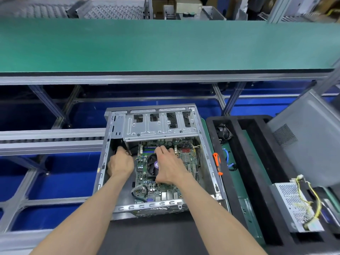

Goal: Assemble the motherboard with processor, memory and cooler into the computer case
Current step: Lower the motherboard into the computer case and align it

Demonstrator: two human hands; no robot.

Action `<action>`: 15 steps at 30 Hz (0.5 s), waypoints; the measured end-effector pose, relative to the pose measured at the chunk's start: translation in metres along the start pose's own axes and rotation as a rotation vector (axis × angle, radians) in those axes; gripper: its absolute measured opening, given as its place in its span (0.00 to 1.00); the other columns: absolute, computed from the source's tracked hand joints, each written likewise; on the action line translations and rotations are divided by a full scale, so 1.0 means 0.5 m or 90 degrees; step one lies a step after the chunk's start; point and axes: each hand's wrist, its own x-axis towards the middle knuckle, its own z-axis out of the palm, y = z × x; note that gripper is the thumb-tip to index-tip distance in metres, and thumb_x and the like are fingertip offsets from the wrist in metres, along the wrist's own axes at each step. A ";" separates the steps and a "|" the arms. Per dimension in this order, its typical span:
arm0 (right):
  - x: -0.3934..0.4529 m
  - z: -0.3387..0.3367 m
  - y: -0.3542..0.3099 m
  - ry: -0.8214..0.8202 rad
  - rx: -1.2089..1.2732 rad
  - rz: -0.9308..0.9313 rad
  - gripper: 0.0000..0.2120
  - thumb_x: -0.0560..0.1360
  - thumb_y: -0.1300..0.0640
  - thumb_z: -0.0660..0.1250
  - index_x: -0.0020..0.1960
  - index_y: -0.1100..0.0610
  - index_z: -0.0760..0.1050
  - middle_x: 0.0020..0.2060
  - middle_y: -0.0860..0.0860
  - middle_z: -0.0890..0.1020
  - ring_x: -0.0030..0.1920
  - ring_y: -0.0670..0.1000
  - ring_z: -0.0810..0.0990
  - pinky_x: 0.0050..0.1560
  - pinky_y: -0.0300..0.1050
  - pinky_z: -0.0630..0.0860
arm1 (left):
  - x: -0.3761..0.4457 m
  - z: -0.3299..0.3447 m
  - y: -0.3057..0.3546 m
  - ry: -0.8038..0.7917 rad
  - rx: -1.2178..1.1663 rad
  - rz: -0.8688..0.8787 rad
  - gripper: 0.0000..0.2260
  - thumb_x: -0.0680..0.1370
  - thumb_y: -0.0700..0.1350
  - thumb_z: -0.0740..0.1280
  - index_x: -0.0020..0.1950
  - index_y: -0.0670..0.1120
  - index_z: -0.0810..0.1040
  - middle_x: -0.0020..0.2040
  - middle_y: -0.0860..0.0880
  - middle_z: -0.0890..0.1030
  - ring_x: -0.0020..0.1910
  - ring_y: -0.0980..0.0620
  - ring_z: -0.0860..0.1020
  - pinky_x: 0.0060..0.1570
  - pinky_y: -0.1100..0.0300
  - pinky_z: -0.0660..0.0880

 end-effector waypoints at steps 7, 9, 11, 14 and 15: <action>-0.006 -0.004 -0.004 -0.005 -0.017 -0.004 0.35 0.62 0.60 0.74 0.64 0.57 0.61 0.62 0.56 0.68 0.69 0.67 0.66 0.50 0.60 0.80 | 0.000 -0.010 -0.010 0.001 -0.097 0.013 0.15 0.78 0.49 0.62 0.35 0.42 0.71 0.31 0.45 0.74 0.31 0.45 0.70 0.30 0.58 0.63; -0.010 -0.004 -0.006 -0.010 -0.012 -0.005 0.34 0.63 0.60 0.75 0.64 0.57 0.61 0.63 0.57 0.68 0.71 0.68 0.64 0.53 0.63 0.79 | -0.005 -0.007 -0.005 0.024 0.057 0.076 0.16 0.82 0.53 0.59 0.43 0.43 0.74 0.38 0.42 0.79 0.38 0.41 0.76 0.35 0.56 0.66; -0.010 -0.004 -0.006 -0.014 -0.008 -0.004 0.35 0.63 0.60 0.74 0.65 0.57 0.61 0.65 0.57 0.68 0.72 0.69 0.63 0.54 0.64 0.79 | 0.003 -0.004 0.002 0.046 0.131 0.120 0.13 0.84 0.50 0.54 0.51 0.44 0.74 0.46 0.38 0.81 0.46 0.36 0.79 0.39 0.53 0.68; -0.008 -0.004 -0.006 -0.019 -0.007 -0.004 0.35 0.63 0.61 0.74 0.65 0.57 0.61 0.66 0.57 0.67 0.73 0.69 0.62 0.54 0.63 0.79 | 0.020 0.006 0.010 0.023 0.078 0.086 0.12 0.84 0.46 0.53 0.53 0.42 0.74 0.51 0.36 0.82 0.52 0.34 0.78 0.47 0.48 0.70; -0.007 -0.004 -0.006 -0.020 -0.007 -0.005 0.35 0.63 0.61 0.73 0.66 0.57 0.61 0.66 0.57 0.67 0.73 0.69 0.62 0.53 0.63 0.79 | 0.020 0.013 0.011 0.005 0.024 0.059 0.13 0.84 0.47 0.54 0.53 0.42 0.75 0.50 0.37 0.82 0.54 0.34 0.77 0.53 0.47 0.70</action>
